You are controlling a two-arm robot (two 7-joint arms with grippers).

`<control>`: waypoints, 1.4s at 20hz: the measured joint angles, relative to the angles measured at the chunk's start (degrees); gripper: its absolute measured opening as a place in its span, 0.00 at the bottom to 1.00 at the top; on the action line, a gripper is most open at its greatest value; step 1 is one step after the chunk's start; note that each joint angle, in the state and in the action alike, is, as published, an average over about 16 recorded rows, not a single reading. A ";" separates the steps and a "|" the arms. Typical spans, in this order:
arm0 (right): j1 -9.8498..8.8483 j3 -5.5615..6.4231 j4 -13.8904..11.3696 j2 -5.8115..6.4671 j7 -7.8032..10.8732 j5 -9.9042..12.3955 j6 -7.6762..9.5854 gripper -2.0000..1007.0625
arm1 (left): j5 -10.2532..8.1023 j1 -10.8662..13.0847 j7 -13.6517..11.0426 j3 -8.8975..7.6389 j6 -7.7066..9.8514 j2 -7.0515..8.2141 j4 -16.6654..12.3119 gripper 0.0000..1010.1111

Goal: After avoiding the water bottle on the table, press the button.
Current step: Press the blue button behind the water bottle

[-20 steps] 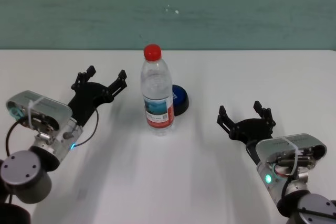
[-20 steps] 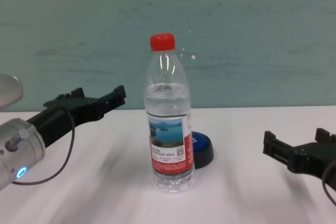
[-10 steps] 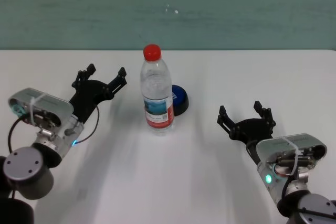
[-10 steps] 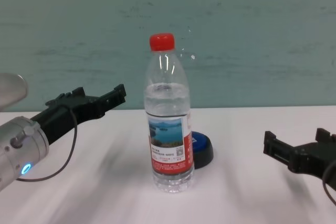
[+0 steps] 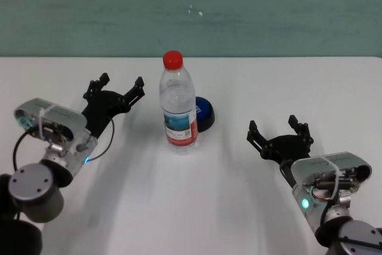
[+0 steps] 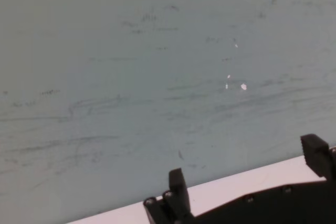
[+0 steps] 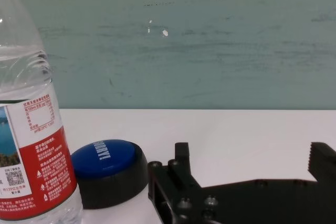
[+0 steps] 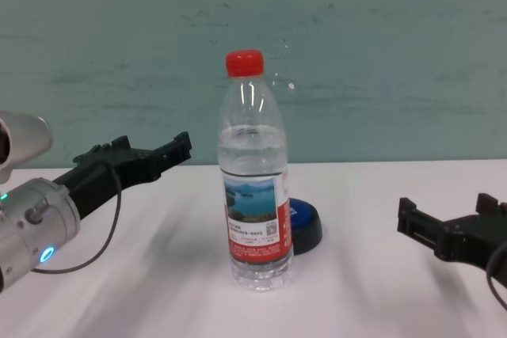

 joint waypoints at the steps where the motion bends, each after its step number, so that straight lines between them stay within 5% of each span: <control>1: 0.00 0.00 0.00 0.00 0.00 0.00 0.00 1.00 | 0.09 -0.21 0.01 0.03 -0.07 -0.05 0.33 1.00; 28: 0.00 0.00 0.00 0.00 0.00 0.00 0.00 1.00 | 2.69 -4.06 -0.07 1.33 -1.76 -1.13 6.49 1.00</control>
